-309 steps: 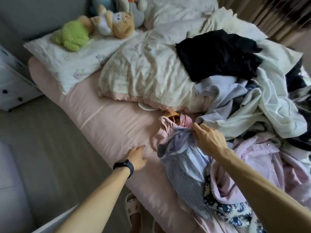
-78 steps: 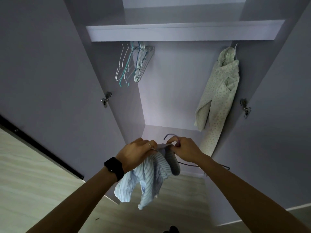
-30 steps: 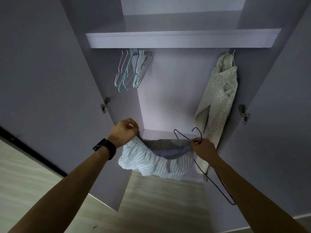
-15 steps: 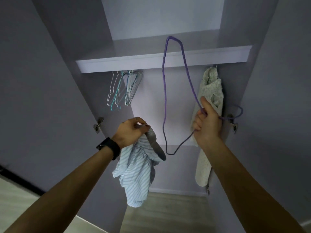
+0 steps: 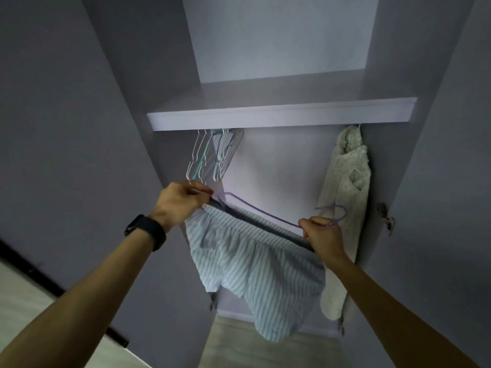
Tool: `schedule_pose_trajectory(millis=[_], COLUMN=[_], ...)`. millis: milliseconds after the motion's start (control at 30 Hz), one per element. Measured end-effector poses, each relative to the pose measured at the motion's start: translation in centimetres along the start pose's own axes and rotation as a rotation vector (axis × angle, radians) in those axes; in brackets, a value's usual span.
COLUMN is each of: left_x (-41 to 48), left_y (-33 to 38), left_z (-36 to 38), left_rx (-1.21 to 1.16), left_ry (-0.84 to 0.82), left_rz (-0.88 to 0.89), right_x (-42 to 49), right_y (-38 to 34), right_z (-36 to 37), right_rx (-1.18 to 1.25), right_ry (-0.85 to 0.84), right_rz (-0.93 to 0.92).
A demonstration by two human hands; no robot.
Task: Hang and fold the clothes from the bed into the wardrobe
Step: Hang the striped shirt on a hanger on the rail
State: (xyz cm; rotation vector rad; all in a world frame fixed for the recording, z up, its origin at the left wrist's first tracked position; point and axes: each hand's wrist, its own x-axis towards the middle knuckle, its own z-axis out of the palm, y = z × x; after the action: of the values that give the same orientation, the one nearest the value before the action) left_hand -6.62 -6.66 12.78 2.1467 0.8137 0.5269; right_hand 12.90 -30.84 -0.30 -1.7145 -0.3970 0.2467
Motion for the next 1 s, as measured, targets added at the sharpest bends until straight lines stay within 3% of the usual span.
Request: schedule_pose_trajectory(millis=[200, 300, 533, 633, 700, 833, 900, 1000], left_x=[-0.9, -1.6, -3.5, -3.4, -2.9, -2.0, -1.8, -1.9], left_y=[-0.5, -0.4, -0.9, -0.9, -1.2, -2.2, -1.4, 0.8], left_z=[1.5, 4.4, 9.6, 9.2, 7.9, 5.6, 6.1, 8.3], left_rx=[0.433, 0.369, 0.120, 0.078, 0.041, 0.190, 0.305, 0.255], left_ry=[0.071, -0.127, -0.280, -0.213, -0.182, -0.163, -0.146, -0.164], left_rz=[0.010, 0.077, 0.219, 0.280, 0.273, 0.227, 0.235, 0.275], right_x=[0.4, 0.7, 1.8, 1.7, 2.5, 2.3, 0.9, -0.5], right_y=[-2.3, -5.9, -10.1, -9.1, -7.2, -1.7, 0.2, 0.9], right_z=[0.8, 2.5, 2.5, 0.6, -1.9, -5.0, -3.7, -1.4], right_rx=[-0.487, -0.724, -0.599, -0.409, -0.469, -0.647, -0.583, -0.520], right_ry=[-0.238, -0.365, -0.345, -0.325, -0.225, -0.307, -0.252, -0.173], right_rz=[-0.389, -0.460, -0.349, -0.379, -0.418, -0.189, -0.262, -0.349])
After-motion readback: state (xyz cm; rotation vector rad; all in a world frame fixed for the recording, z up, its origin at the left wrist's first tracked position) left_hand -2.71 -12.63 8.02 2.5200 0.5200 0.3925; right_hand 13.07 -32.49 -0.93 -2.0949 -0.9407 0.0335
